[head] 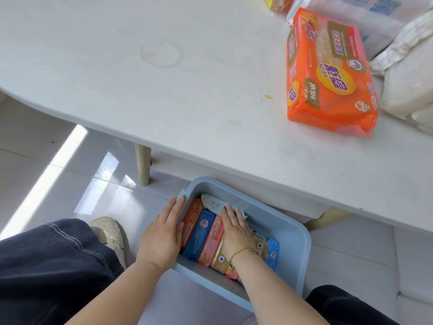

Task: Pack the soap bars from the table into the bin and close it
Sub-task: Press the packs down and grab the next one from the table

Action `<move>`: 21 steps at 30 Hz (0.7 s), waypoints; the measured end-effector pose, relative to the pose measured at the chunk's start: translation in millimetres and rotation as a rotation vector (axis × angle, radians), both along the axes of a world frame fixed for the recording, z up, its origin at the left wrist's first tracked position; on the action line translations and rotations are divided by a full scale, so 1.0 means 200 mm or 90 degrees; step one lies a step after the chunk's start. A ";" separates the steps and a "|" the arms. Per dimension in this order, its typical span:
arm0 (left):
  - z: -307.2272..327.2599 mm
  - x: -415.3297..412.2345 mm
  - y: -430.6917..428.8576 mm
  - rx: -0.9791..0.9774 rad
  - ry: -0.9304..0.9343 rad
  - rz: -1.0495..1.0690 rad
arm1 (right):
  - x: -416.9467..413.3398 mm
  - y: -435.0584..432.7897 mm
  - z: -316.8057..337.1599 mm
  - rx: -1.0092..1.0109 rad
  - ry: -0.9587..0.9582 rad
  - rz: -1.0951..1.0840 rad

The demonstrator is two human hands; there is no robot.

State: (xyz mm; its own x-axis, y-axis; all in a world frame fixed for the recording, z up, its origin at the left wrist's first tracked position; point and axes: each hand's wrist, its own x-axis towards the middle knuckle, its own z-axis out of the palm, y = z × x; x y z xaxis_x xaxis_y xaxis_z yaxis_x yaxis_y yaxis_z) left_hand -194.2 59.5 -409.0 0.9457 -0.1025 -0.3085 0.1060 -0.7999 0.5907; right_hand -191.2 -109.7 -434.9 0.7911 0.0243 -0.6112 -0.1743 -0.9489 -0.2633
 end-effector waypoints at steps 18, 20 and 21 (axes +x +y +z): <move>0.08 0.02 0.02 0.176 0.033 -0.107 | 0.05 -0.01 0.23 -0.014 0.039 0.086; 0.16 0.02 0.01 0.189 0.014 -0.095 | 0.01 -0.01 0.33 0.000 0.014 0.074; 0.21 0.01 0.01 0.181 -0.005 -0.082 | 0.00 -0.01 0.39 0.010 0.001 0.071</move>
State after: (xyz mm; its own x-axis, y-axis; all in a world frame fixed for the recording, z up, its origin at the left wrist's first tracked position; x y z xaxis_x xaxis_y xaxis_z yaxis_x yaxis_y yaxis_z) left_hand -191.3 60.7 -367.4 0.9332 -0.1315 -0.3344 -0.0102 -0.9399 0.3413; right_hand -190.9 -111.4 -356.9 0.7823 0.1216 -0.6110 -0.0688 -0.9579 -0.2787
